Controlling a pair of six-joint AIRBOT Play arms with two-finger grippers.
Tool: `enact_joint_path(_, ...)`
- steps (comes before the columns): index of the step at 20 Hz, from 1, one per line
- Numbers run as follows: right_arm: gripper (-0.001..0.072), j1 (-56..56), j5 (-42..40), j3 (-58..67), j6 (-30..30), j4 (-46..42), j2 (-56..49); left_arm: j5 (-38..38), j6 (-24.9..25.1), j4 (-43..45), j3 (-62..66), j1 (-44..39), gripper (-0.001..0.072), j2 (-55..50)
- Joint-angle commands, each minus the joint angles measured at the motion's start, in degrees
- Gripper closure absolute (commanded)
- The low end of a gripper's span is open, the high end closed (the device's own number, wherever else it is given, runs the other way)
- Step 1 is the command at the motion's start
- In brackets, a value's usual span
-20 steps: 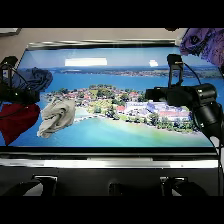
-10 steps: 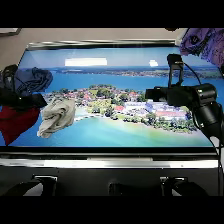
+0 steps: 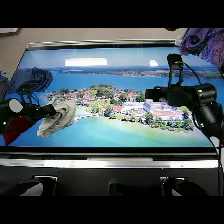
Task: Fold the clothes and pants, and hang the long-sleeved shirts on hangers.
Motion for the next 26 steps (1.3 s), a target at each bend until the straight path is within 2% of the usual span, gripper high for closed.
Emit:
enact_joint_path(1, 0.0677, 0.07, -0.52, 0.04, 0.02, 0.02, -0.02, 3.69, -0.2, -6.8, -0.85, -0.04, 0.0434, -3.78)
enact_joint_path(2, 0.0677, 0.07, -1.22, 0.04, 0.02, 0.0, -0.02, 2.1, 0.85, -9.7, -0.35, -0.15, 0.0681, -3.93)
enact_joint_path(4, 0.0676, 0.07, -2.47, 0.04, 0.0, -0.07, -0.02, 1.46, 4.09, -15.47, 0.74, -2.49, 0.0687, -3.26)
enact_joint_path(6, 0.0676, 0.07, -5.14, 0.07, -0.07, -0.46, 0.13, 0.72, 4.52, -19.96, 3.15, -8.04, 0.0687, -2.64)
enact_joint_path(10, 0.0672, 0.07, -12.04, 0.07, -3.5, -4.39, 1.51, 3.91, 4.0, -28.68, 10.34, -24.65, 0.0687, -2.71)
enact_joint_path(11, 0.0657, 0.07, -13.73, 0.07, -4.7, -6.05, 2.21, 6.56, 1.95, -30.16, 11.47, -29.11, 0.0687, -2.93)
enact_joint_path(13, 0.0556, 0.07, -16.98, 0.04, -6.1, -9.44, 4.13, 11.98, -4.11, -30.4, 12.17, -36.61, 0.0687, -4.11)
enact_joint_path(16, 0.0516, 0.07, -19.15, 0.04, -6.08, -11.61, 6.78, 15.85, -7.39, -30.38, 12.17, -43.93, 0.0678, -9.79)
enact_joint_path(17, 0.0467, 0.07, -19.15, 0.04, -6.23, -11.58, 7.08, 16.04, -7.34, -30.38, 12.17, -44.92, 0.0614, -11.89)
enact_joint_path(19, 0.0276, 0.07, -19.1, 0.04, -7.56, -11.58, 7.13, 15.93, -7.32, -30.99, 12.2, -43.98, 0.0322, -14.29)
enact_joint_path(20, 0.0266, 0.07, -19.15, 0.04, -7.56, -11.61, 7.15, 15.56, -7.32, -31.19, 12.35, -42.14, 0.0255, -14.03)
enact_joint_path(22, 0.0267, 0.07, -19.1, 0.02, -7.45, -13.03, 7.17, 11.13, -6.25, -30.93, 14.1, -35.76, 0.0233, -11.87)
enact_joint_path(23, 0.0266, 0.04, -18.36, -0.13, -6.36, -14.62, 7.17, 8.33, -4.66, -30.93, 14.95, -32.11, 0.0184, -10.38)
enact_joint_path(24, 0.0253, 0.04, -16.74, -0.81, -4.79, -16.26, 7.17, 5.35, -2.93, -30.91, 15.52, -27.98, 0.0176, -8.52)
enact_joint_path(25, 0.0245, -0.79, -15.04, -2.1, -3.61, -15.41, 6.97, 2.97, -1.51, -30.93, 15.58, -24.15, 0.0176, -6.67)
enact_joint_path(26, 0.0245, -3.1, -13.53, -4.26, -3.52, -10.27, 6.36, 0.44, -0.55, -30.36, 15.56, -20.33, 0.0176, -4.81)
